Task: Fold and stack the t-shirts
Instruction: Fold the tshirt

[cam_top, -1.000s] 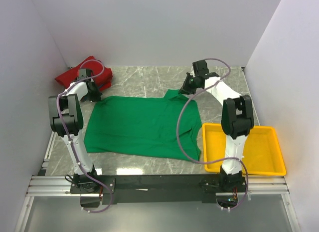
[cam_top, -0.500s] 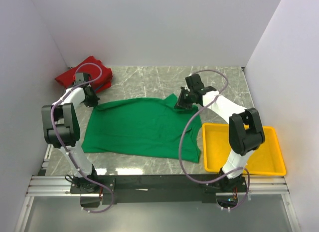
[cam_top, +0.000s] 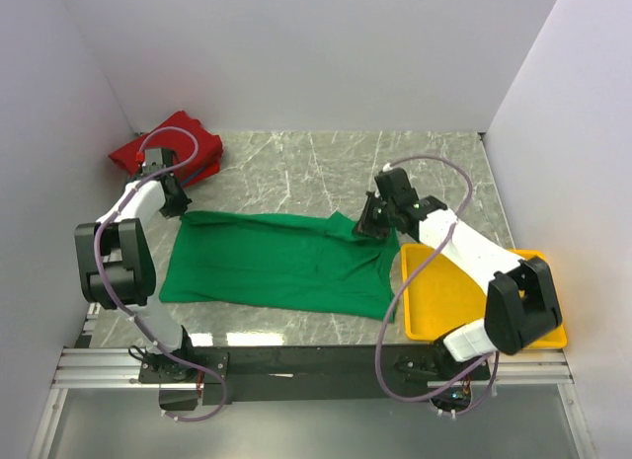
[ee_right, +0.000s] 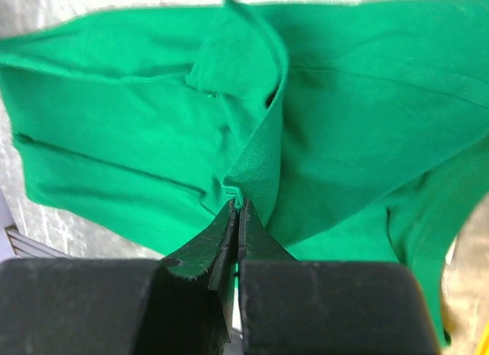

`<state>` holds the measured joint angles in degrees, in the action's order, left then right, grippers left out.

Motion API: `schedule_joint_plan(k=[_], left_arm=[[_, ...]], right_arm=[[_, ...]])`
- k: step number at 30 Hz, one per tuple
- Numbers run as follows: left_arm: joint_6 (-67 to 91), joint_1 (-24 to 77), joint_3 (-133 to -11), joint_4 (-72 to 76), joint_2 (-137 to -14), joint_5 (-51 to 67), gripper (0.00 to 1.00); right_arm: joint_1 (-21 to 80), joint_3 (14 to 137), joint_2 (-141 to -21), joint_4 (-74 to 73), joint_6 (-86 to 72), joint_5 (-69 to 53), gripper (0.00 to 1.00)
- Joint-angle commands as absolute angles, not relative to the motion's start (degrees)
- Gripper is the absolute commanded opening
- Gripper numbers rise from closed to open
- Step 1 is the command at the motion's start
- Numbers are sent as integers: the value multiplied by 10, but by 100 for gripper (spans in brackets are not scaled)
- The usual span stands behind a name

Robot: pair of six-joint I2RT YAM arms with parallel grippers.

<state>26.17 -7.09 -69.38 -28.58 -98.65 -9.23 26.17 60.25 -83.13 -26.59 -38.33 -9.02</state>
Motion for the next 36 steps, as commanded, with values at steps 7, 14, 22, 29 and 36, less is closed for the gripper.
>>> schedule_joint_plan(k=[7,14,22,29,36], left_arm=[[264,-75,-664,-301,-929,-143,1],[272,-75,-638,-306,-909,-145,2],[279,-75,-597,-305,-864,-154,8],[294,-85,-554,-309,-806,-186,49],[305,-82,-555,-303,-747,-166,69]], right_arm=[[286,508,-728,-272,-422,-62,0],[300,483,-693,-287,-428,-47,0],[322,439,-657,-293,-445,-42,0],[341,382,-631,-297,-460,-22,0],[349,366,-632,-295,-460,-36,45]])
